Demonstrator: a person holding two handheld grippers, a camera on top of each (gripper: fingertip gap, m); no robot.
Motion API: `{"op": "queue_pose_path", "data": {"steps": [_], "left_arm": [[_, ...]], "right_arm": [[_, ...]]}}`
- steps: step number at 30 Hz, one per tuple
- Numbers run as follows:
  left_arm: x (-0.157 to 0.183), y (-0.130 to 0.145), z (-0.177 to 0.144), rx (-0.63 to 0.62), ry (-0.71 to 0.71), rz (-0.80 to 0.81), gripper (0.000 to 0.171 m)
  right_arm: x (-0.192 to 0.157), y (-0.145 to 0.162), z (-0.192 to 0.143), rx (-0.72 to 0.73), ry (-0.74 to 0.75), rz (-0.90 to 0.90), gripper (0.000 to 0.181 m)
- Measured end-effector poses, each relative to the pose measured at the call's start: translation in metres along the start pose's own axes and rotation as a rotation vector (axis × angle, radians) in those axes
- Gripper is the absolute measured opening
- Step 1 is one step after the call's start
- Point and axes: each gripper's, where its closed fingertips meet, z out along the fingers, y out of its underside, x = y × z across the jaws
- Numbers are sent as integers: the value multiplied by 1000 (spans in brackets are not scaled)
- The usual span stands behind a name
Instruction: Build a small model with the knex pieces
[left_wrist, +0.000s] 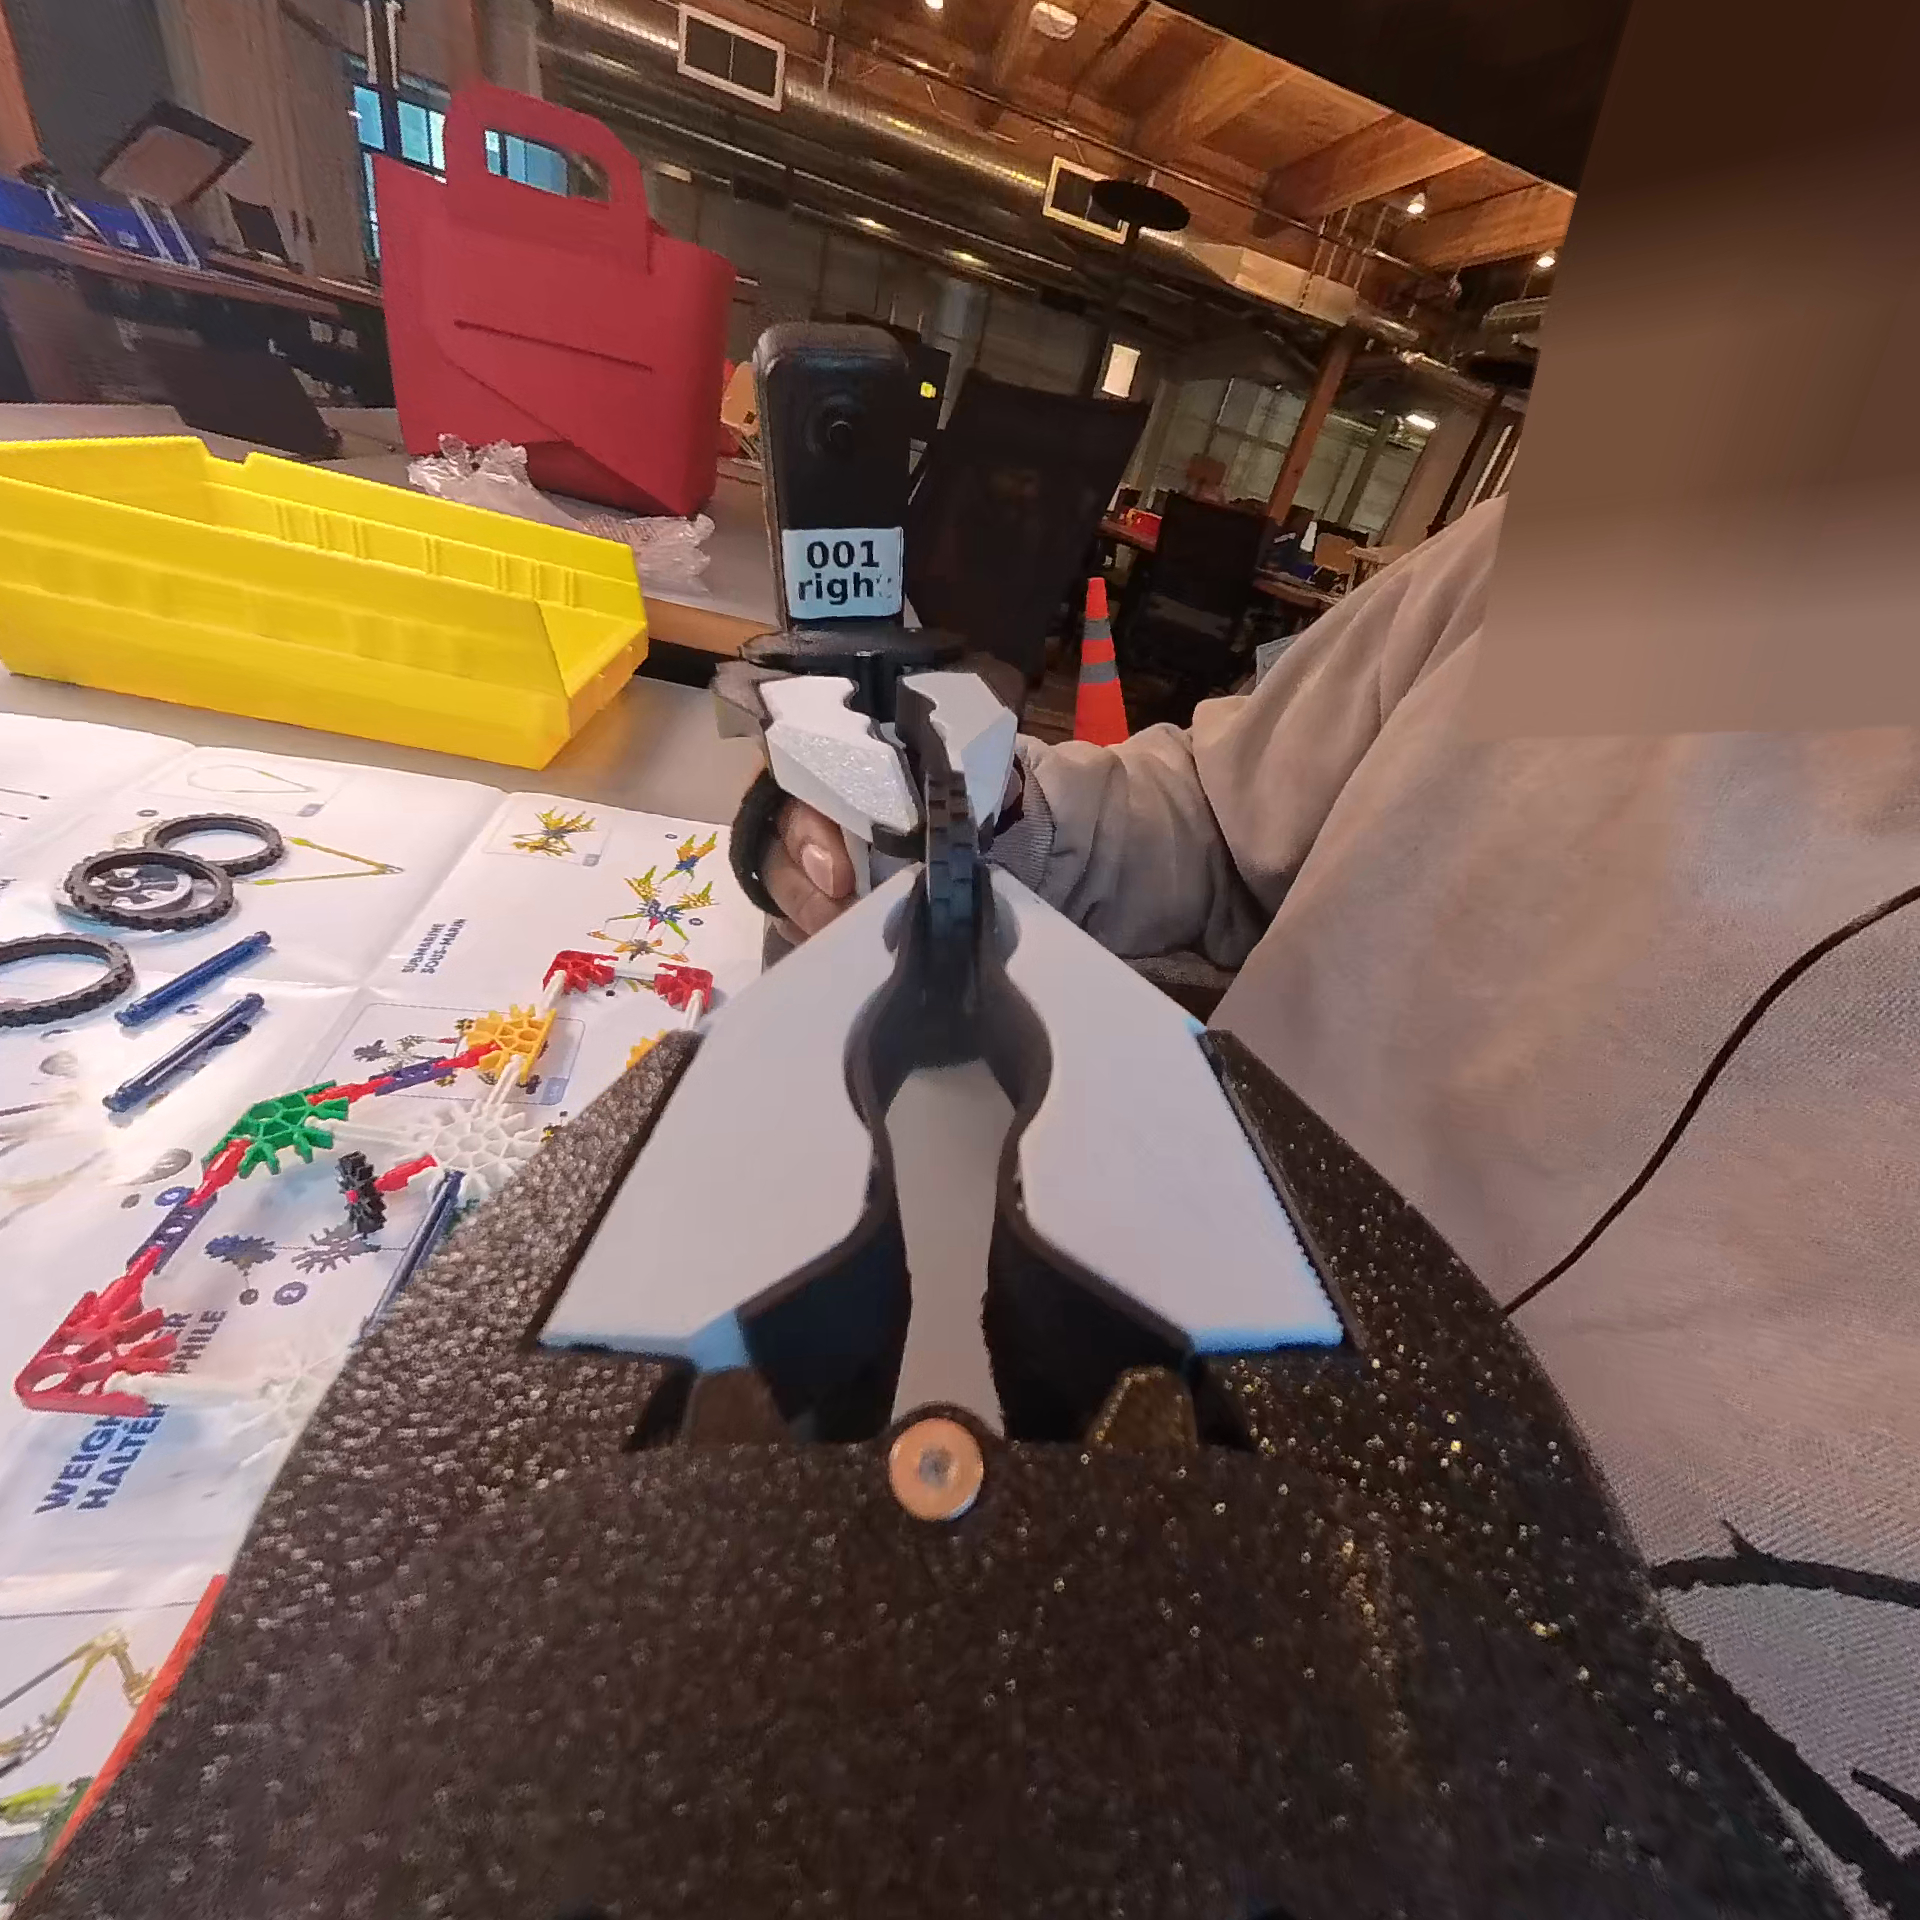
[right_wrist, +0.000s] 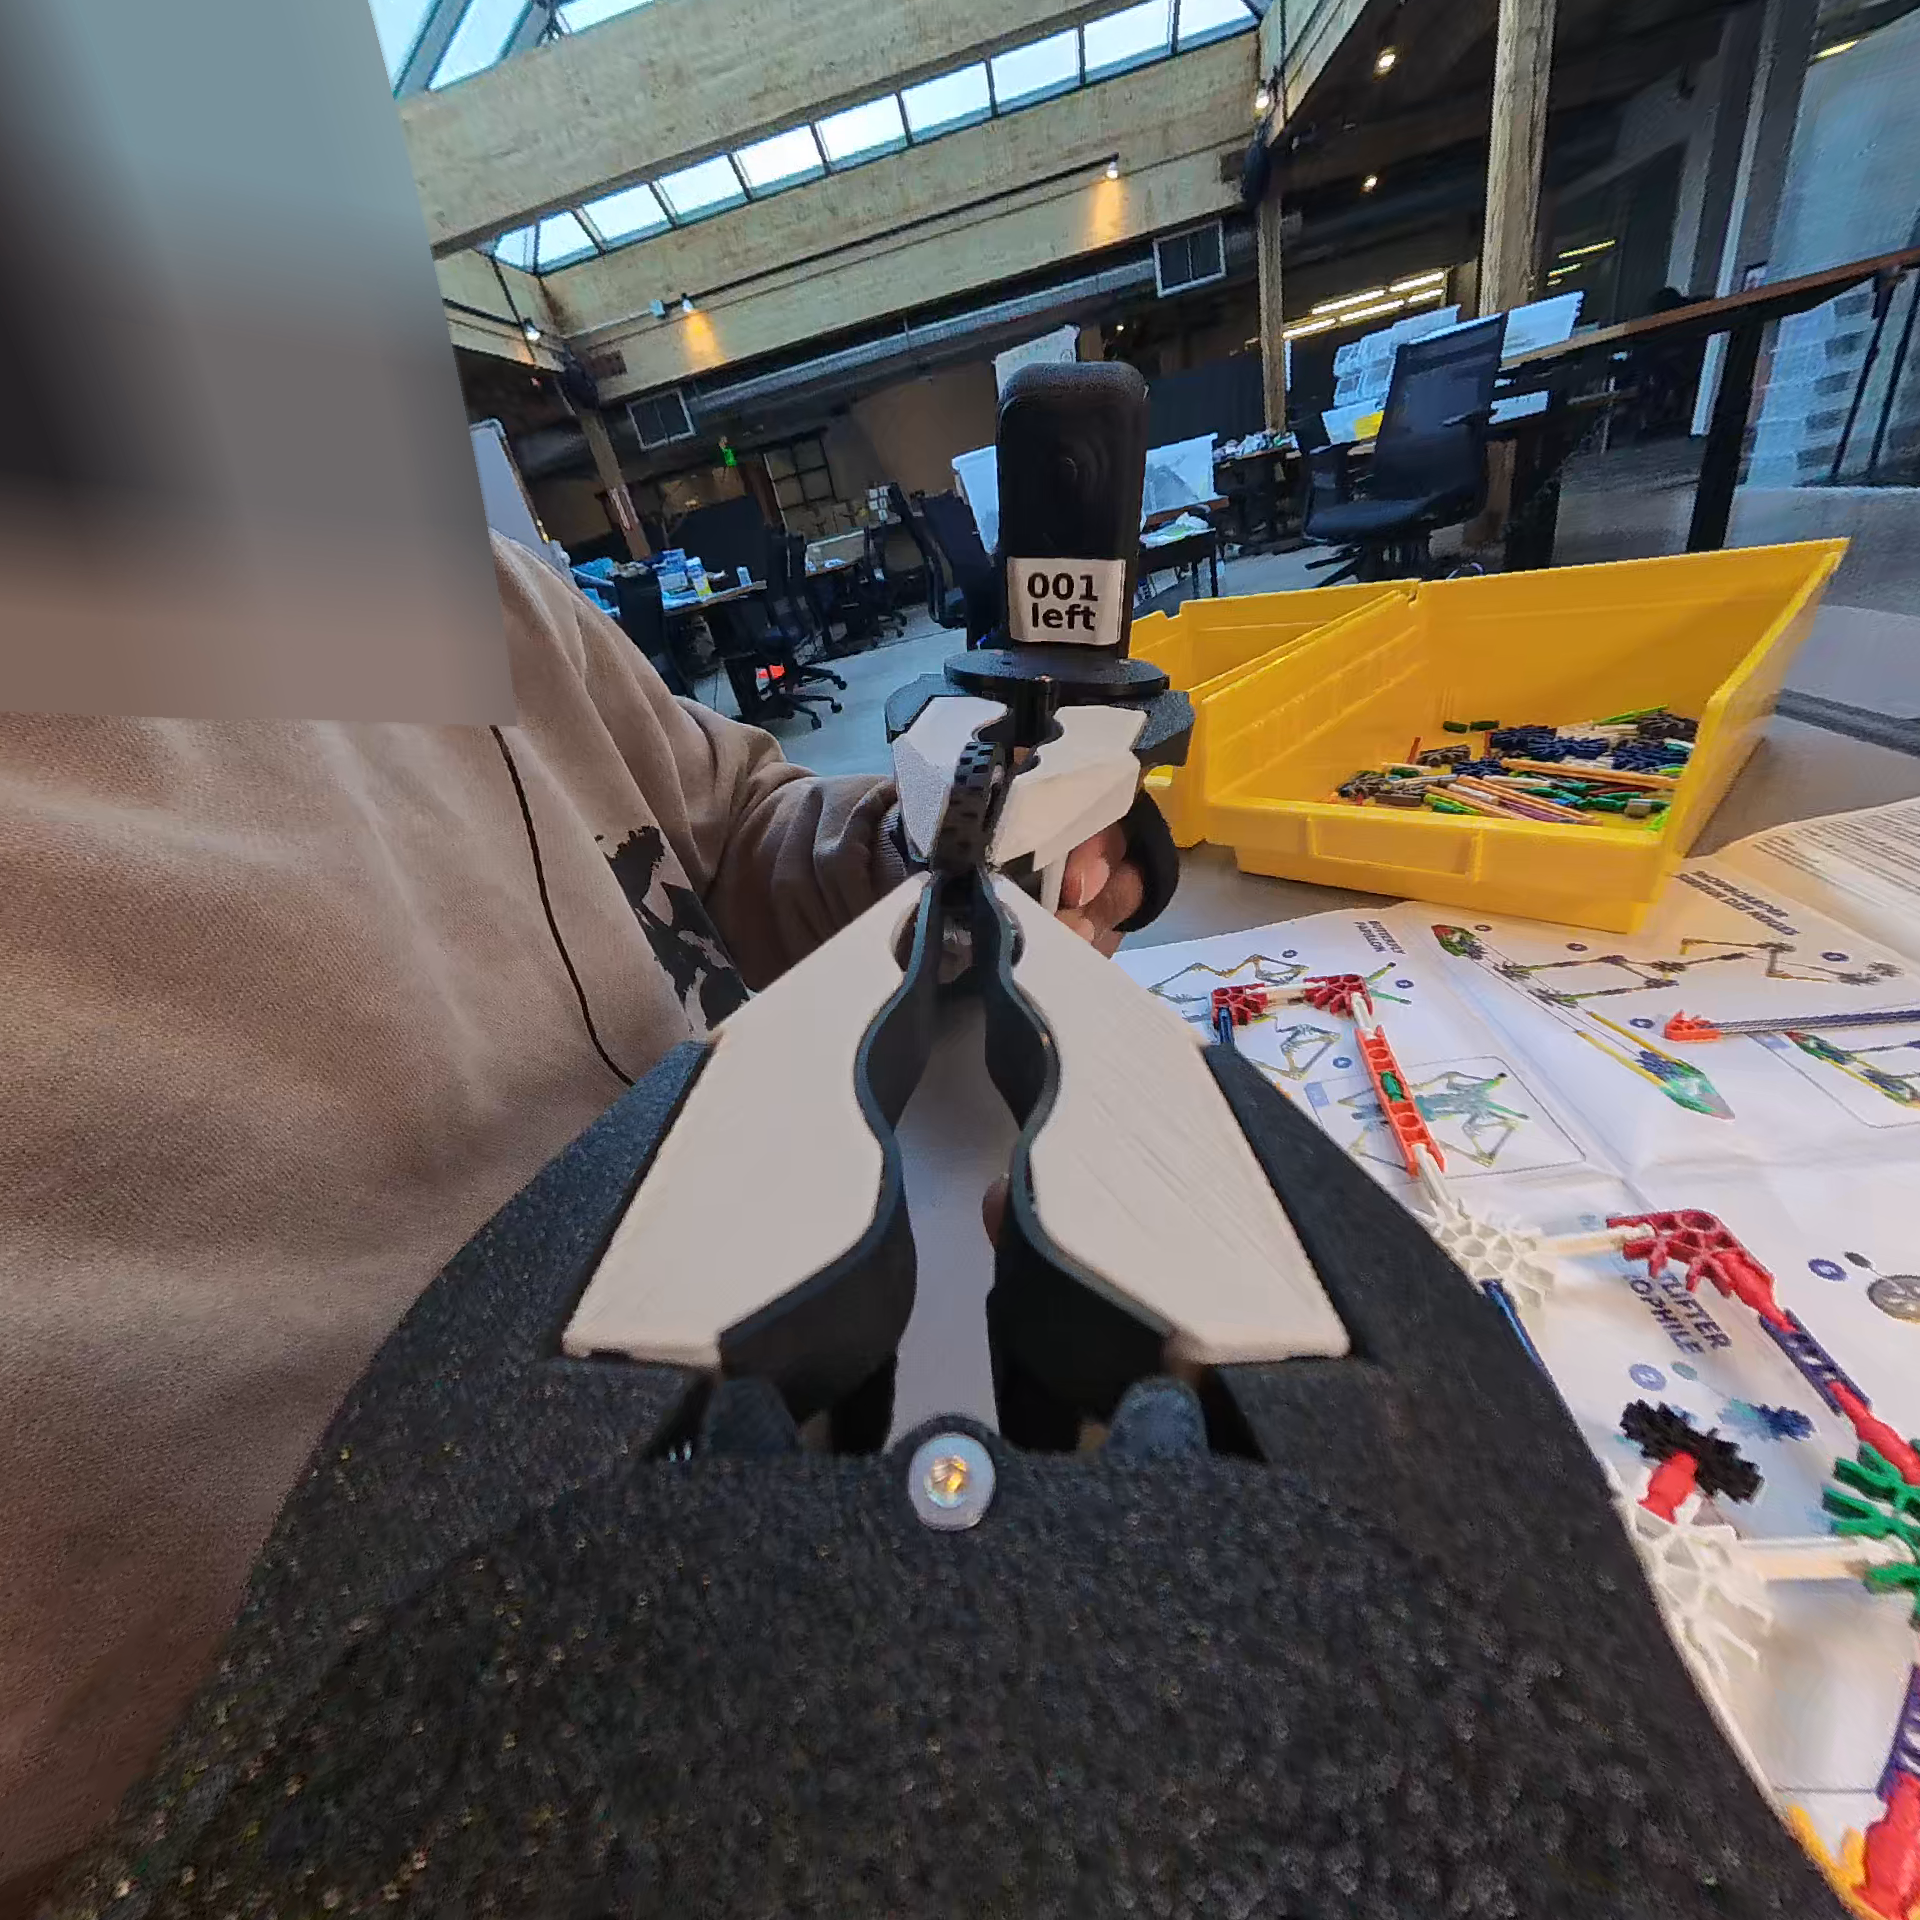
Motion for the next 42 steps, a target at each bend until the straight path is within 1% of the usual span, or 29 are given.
{"op": "queue_pose_path", "data": {"steps": [7,14,18,20,23,26,28,30,32,34,37,39,42], "left_arm": [[-6,3,0,-34,-54,50,3],[-12,4,0,-61,-105,94,4],[-15,7,1,-68,-125,93,6],[-15,8,2,-80,-136,121,7],[-16,10,5,-91,-148,162,8],[-20,8,4,-70,-155,152,7],[-20,7,4,-44,-150,132,5],[-21,9,4,-38,-146,118,3],[-21,10,4,-23,-136,98,3],[-21,7,2,5,-122,65,4],[-18,3,0,48,-68,39,3],[-20,4,-2,54,-72,22,3],[-30,5,-5,42,-128,38,3]], "right_arm": [[5,7,-2,-35,48,-28,2],[10,16,-2,-154,155,-166,3],[10,18,-2,-188,192,-182,3],[10,19,-3,-196,204,-169,3],[10,20,-6,-186,221,-123,3],[16,19,-6,-122,235,-77,5],[19,18,-6,-91,211,-67,6],[22,18,-4,-79,183,-64,11],[23,18,-2,-80,145,-87,10],[24,16,0,-64,108,-73,9],[22,12,4,-31,56,-58,9],[25,13,5,-42,66,-66,8],[35,13,5,-41,111,-67,7]]}}
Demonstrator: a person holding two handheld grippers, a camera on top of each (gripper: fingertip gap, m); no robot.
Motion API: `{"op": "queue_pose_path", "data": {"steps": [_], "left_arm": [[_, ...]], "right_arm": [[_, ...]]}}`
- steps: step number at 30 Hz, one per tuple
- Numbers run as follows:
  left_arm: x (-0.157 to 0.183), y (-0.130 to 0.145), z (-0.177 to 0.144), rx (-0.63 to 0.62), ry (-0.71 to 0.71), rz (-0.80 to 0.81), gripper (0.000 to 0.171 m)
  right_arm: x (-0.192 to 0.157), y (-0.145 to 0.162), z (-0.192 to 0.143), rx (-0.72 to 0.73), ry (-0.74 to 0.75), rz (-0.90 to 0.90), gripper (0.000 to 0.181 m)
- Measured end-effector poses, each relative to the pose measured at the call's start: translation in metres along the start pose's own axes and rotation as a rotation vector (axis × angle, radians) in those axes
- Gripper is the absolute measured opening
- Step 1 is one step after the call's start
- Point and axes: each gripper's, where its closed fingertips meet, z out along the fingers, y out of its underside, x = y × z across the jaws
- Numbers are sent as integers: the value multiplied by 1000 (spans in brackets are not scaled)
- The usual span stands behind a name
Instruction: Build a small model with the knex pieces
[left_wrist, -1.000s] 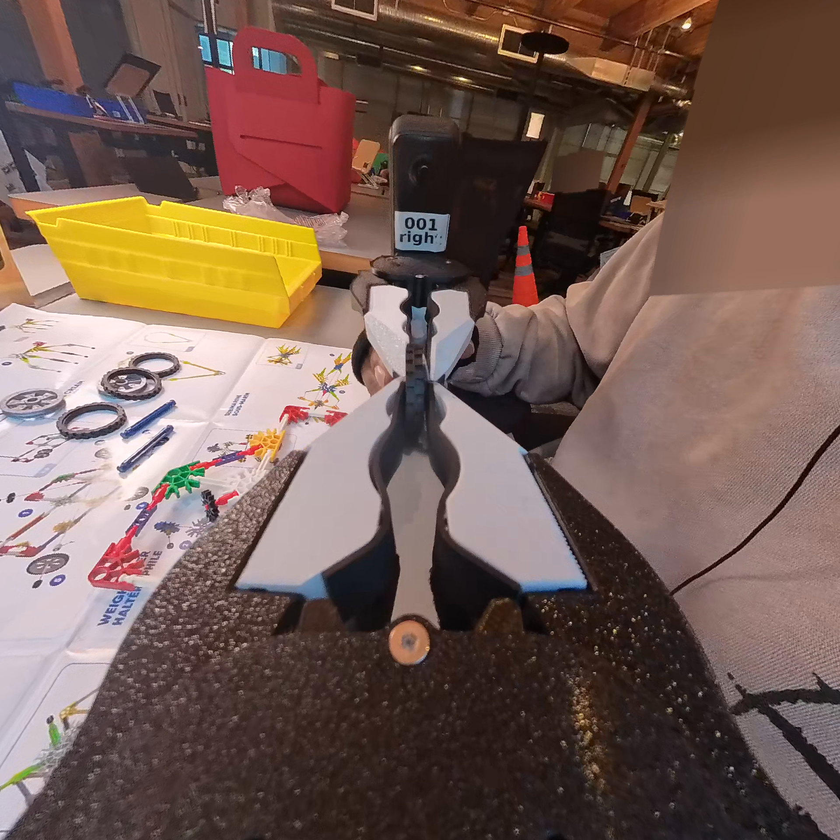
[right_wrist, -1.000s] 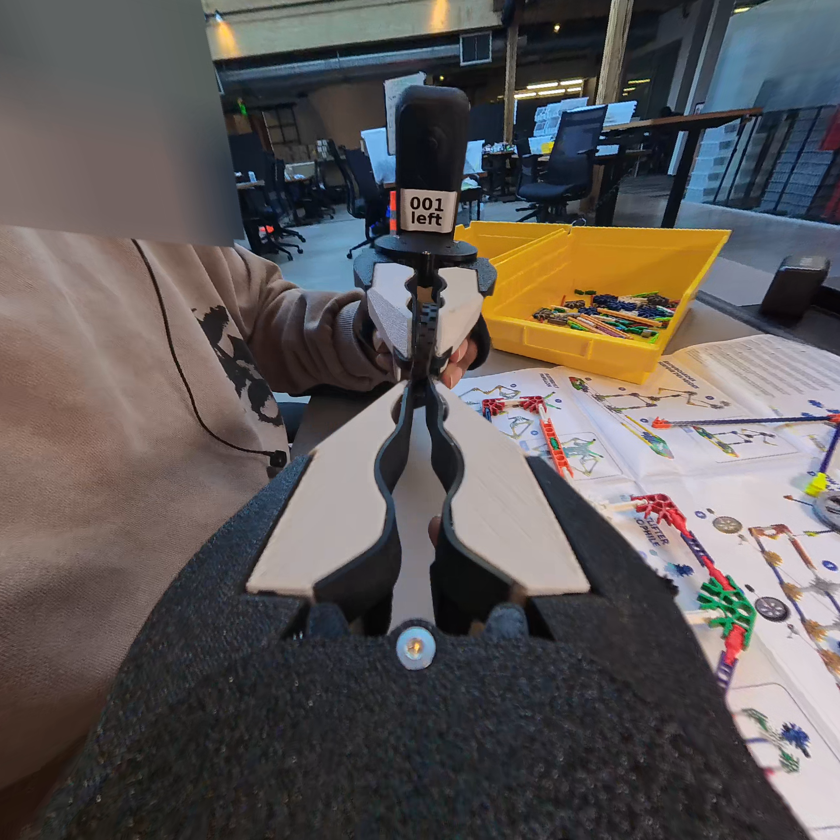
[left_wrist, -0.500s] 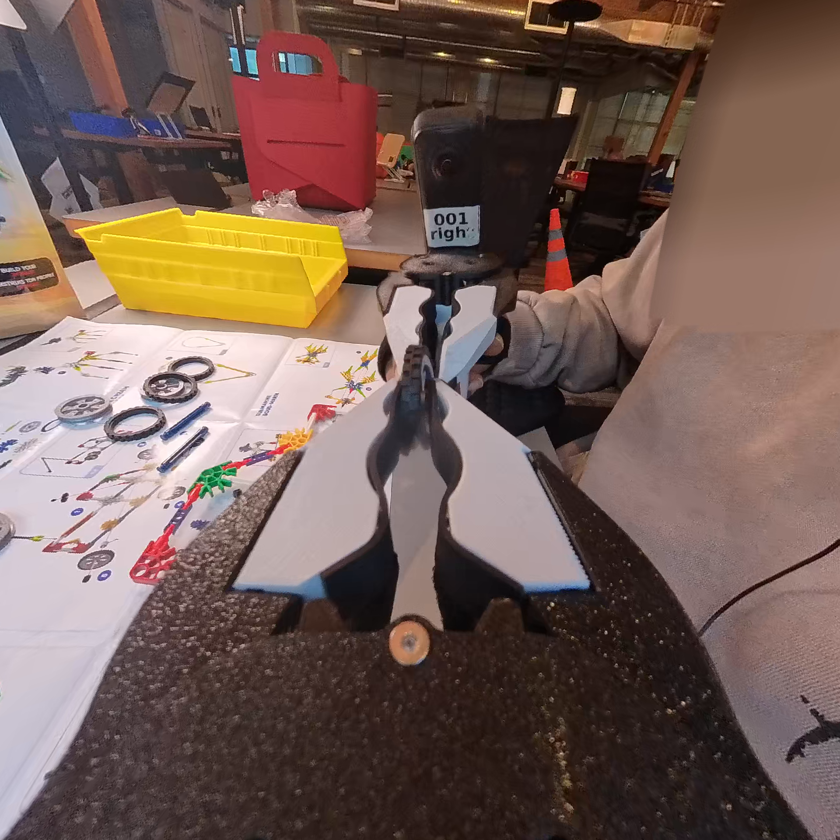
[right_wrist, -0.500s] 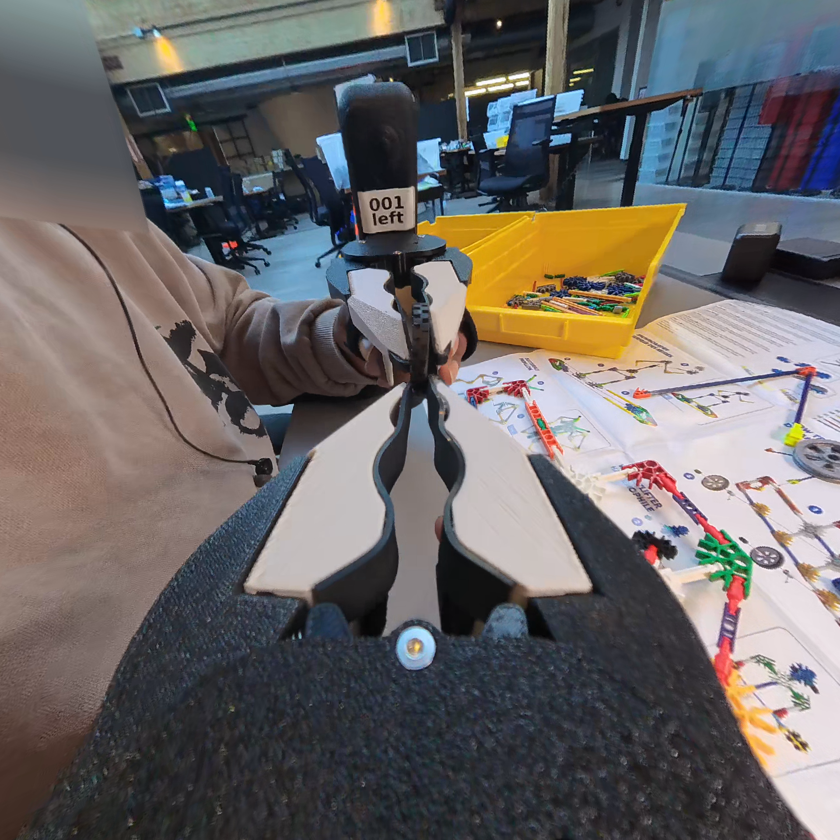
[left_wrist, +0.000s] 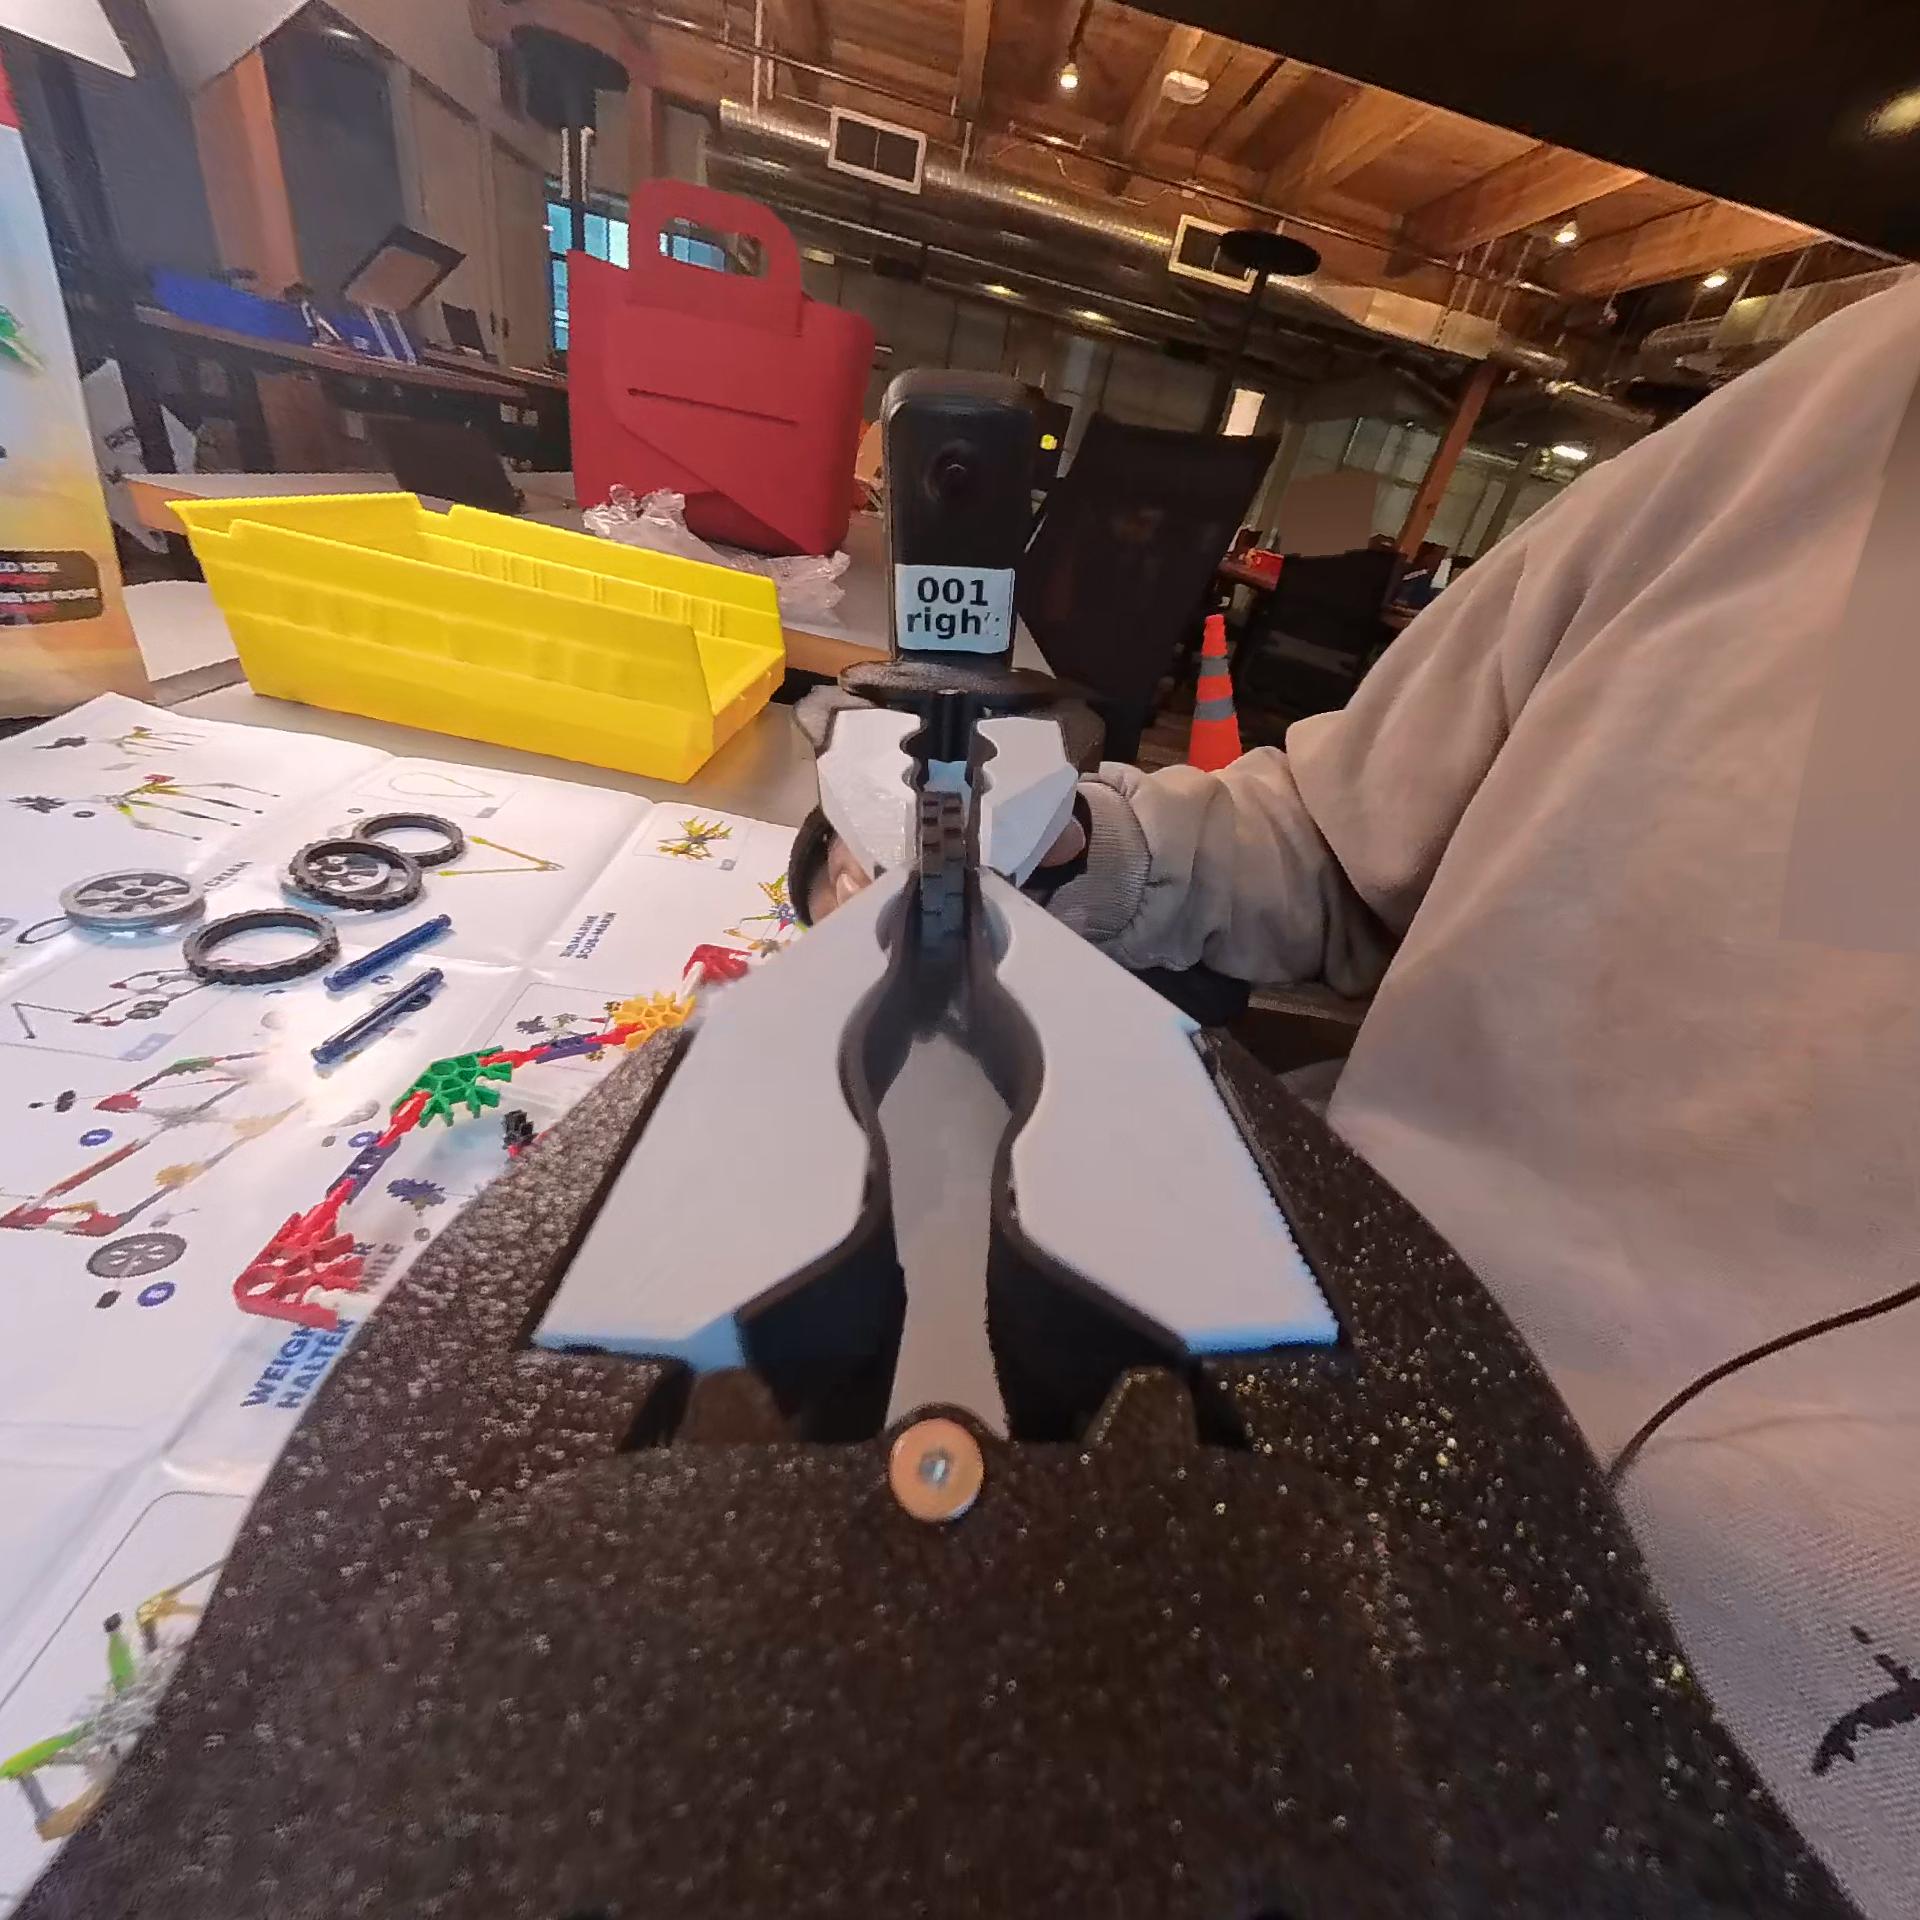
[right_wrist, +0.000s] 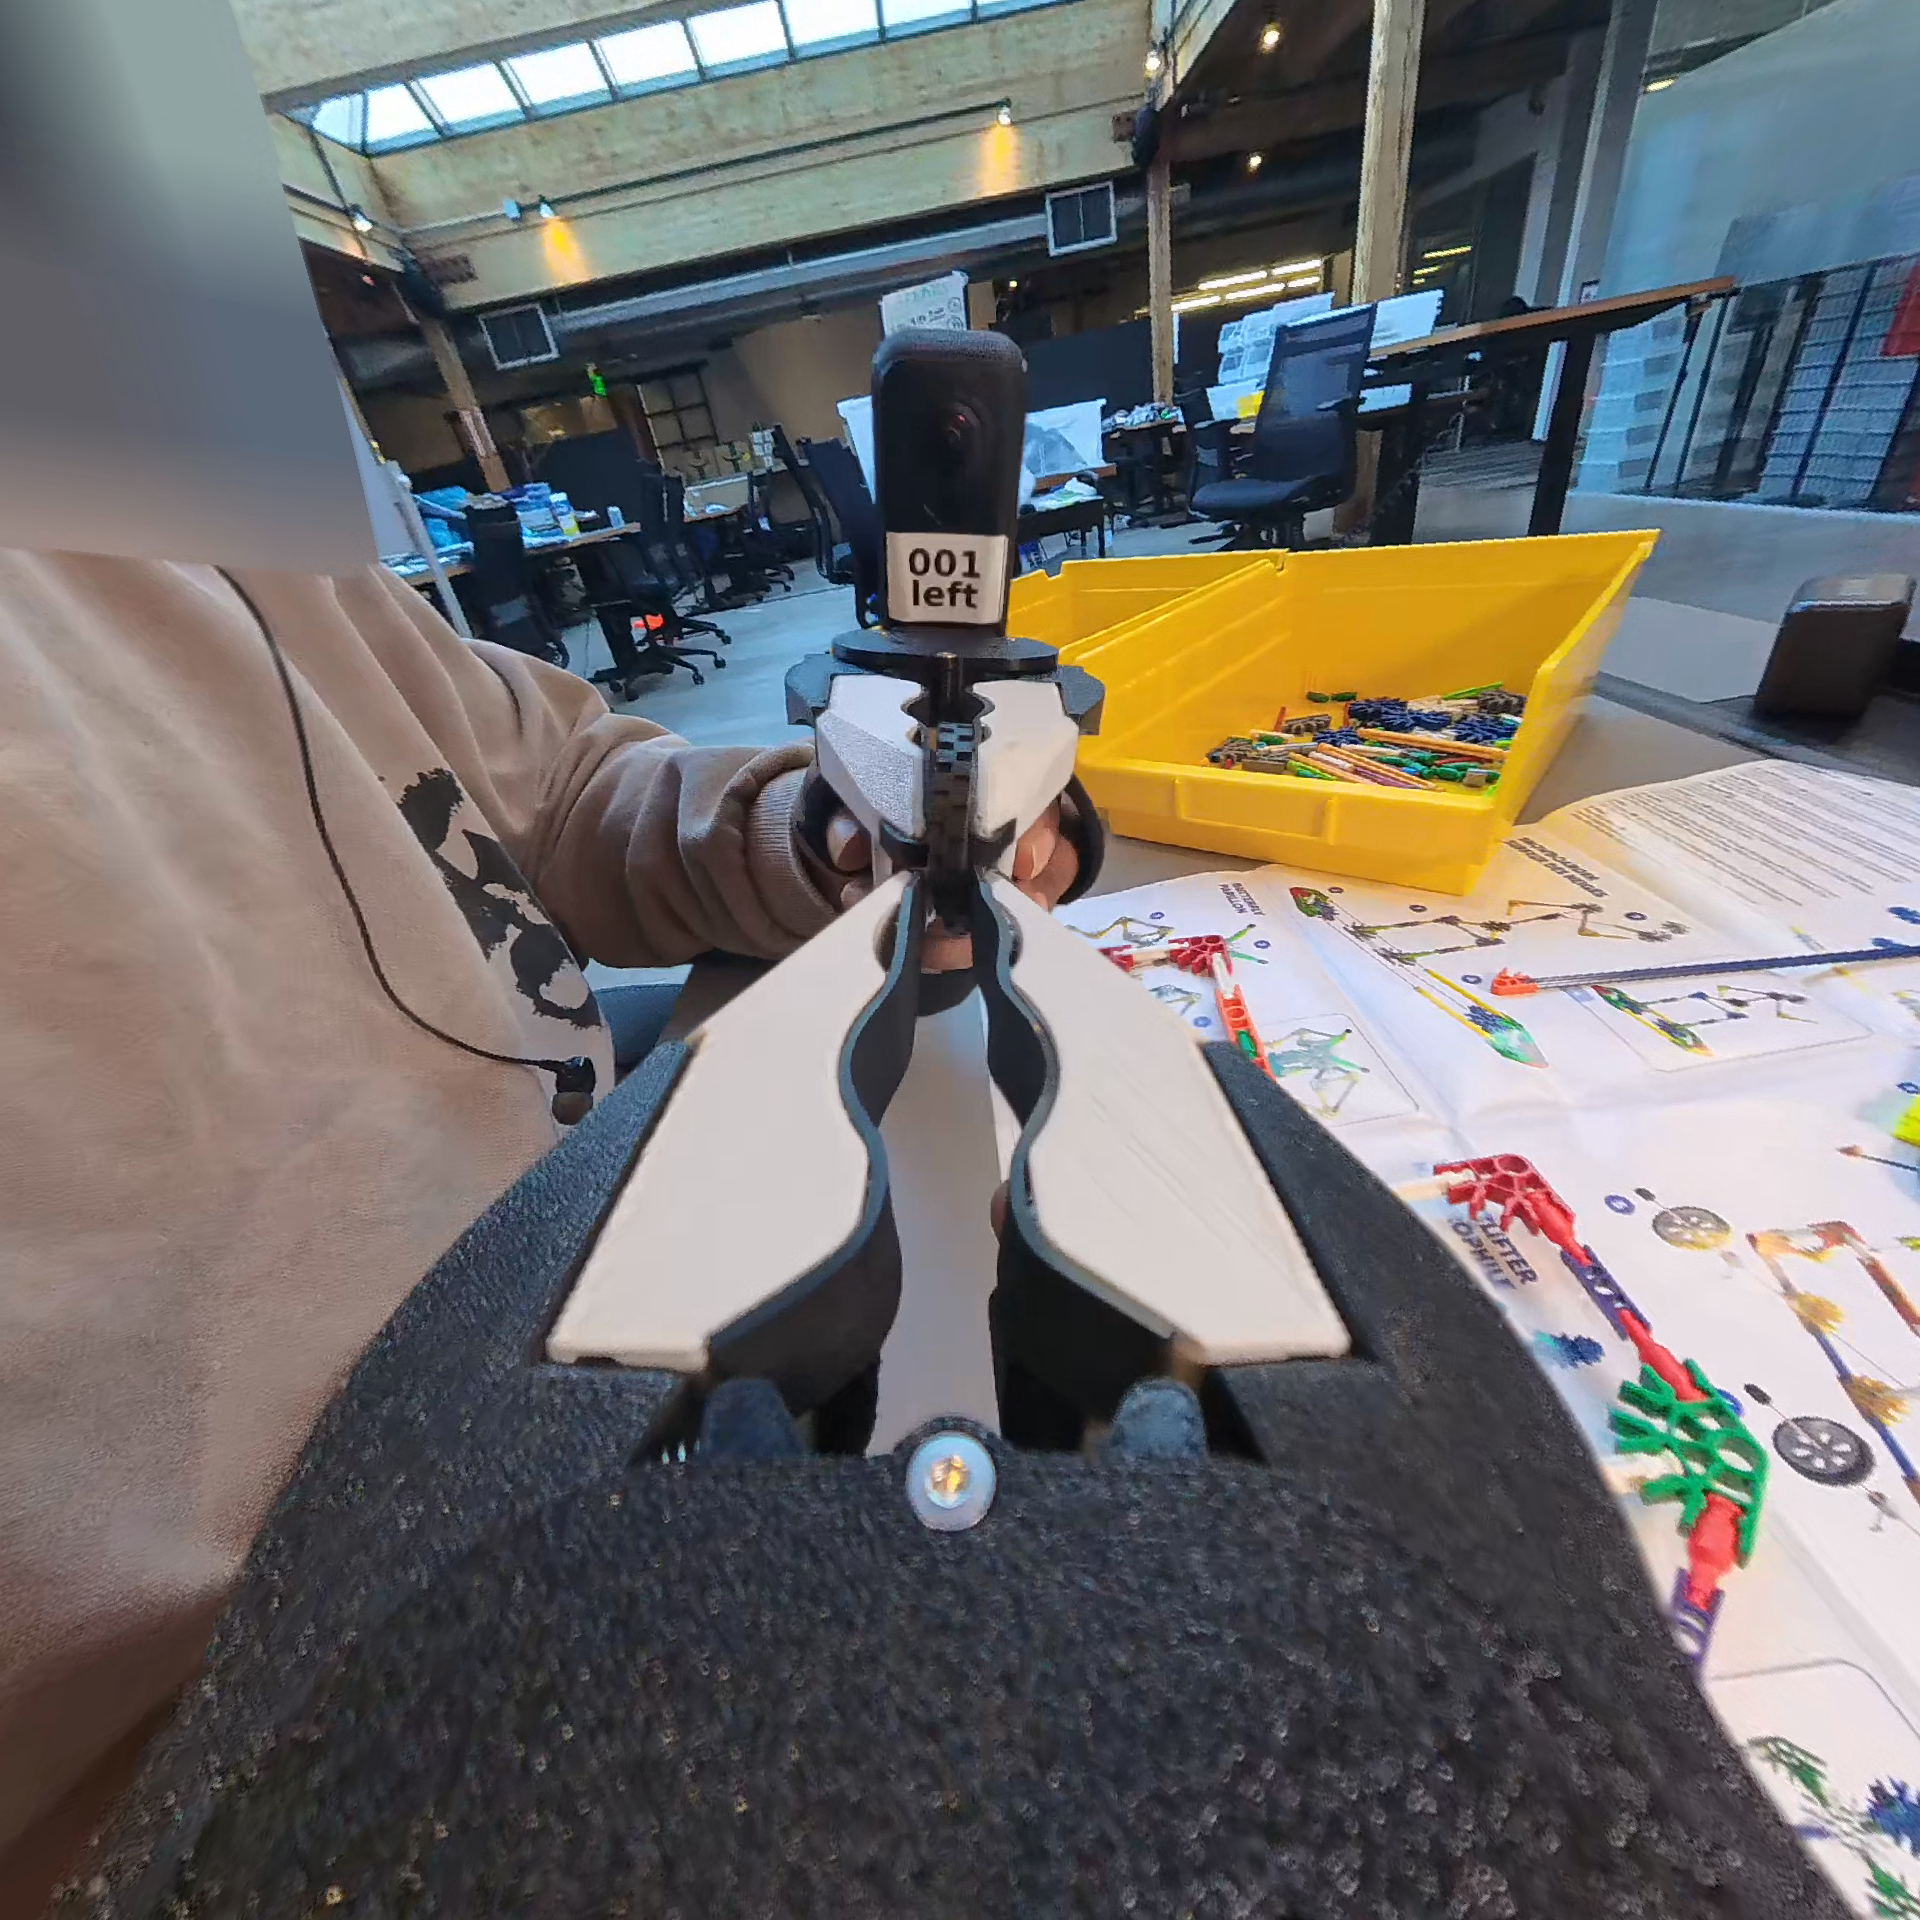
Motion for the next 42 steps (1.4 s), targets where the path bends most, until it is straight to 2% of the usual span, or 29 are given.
{"op": "queue_pose_path", "data": {"steps": [5,19,22,26,28,36,39,41,42], "left_arm": [[-7,13,-3,-86,-26,47,8],[-2,9,-9,-51,76,-63,13],[-2,10,-8,-38,104,-124,10],[-3,6,-6,5,104,-155,9],[-3,-5,-6,68,112,-188,8],[-7,-21,-10,204,134,-330,6],[-9,-22,-9,227,126,-337,5],[-9,-23,-8,237,119,-327,12],[-10,-23,-9,248,112,-327,6]], "right_arm": [[4,12,2,-65,-3,16,7],[-2,-6,0,108,-126,260,6],[-2,-3,-3,88,-119,249,6],[-1,-6,-6,117,-121,292,7],[-2,-7,-6,133,-125,294,8],[-2,-10,1,165,-69,178,11],[-1,-10,5,169,-58,168,18],[0,-11,6,178,-40,165,16],[3,-11,6,175,-22,162,13]]}}
